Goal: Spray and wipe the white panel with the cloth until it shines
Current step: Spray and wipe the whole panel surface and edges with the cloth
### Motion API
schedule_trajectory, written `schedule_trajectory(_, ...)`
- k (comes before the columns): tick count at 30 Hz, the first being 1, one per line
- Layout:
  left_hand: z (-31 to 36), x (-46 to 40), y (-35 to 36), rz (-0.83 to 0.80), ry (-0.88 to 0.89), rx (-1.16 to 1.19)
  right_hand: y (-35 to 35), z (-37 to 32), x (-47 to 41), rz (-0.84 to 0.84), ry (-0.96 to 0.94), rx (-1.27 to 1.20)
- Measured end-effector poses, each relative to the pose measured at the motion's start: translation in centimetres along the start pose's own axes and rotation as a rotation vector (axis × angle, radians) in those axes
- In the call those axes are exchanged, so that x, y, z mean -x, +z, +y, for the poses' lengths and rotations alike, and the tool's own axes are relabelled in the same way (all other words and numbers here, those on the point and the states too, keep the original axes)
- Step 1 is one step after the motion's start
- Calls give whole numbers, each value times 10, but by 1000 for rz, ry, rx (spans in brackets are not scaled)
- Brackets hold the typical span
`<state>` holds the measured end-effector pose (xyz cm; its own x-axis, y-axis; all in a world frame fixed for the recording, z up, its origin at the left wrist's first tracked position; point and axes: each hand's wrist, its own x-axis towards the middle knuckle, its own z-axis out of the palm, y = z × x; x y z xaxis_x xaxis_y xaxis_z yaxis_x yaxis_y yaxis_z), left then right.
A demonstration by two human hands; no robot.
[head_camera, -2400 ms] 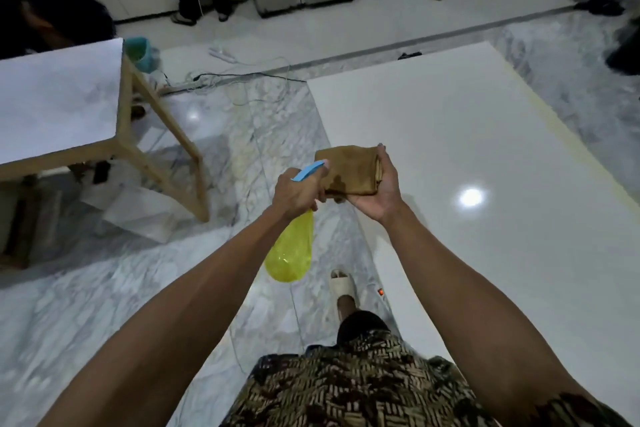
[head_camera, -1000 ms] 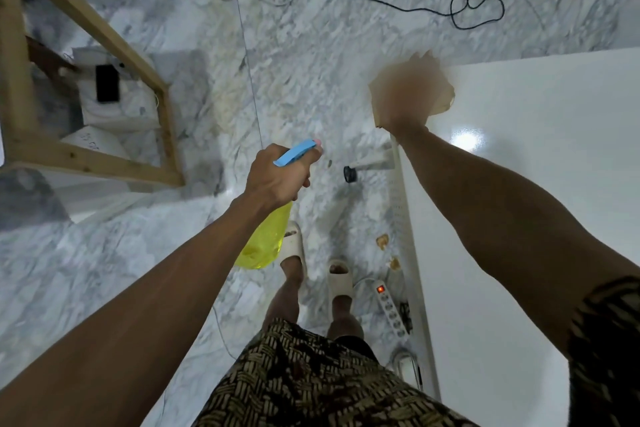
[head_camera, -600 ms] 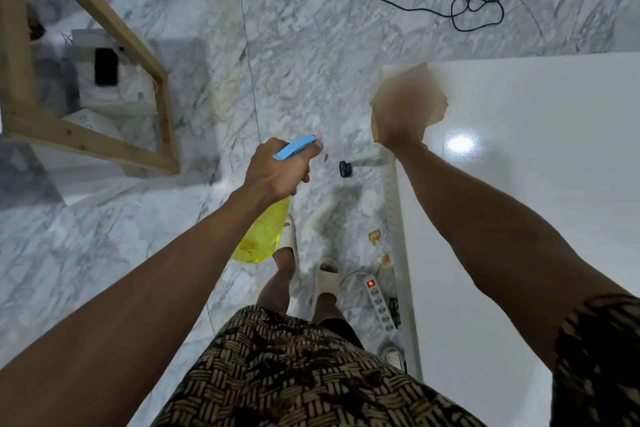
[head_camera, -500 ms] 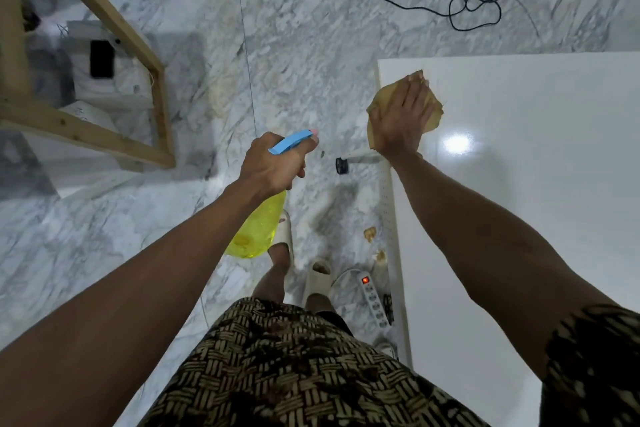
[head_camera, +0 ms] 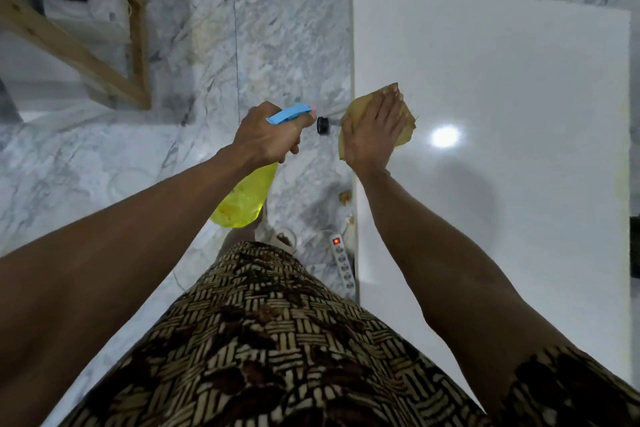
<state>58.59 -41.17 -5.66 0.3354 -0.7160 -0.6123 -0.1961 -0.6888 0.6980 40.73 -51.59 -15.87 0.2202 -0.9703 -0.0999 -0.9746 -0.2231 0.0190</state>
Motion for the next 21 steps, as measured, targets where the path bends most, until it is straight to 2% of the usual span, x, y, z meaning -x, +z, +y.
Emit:
schedule_trajectory(11,-60,107,95,-41,-36,84,14,59,155,-43,11,23)
schedule_trajectory(21,-130,201,137,-150,-34,49,25,104,289,-69,30,-21)
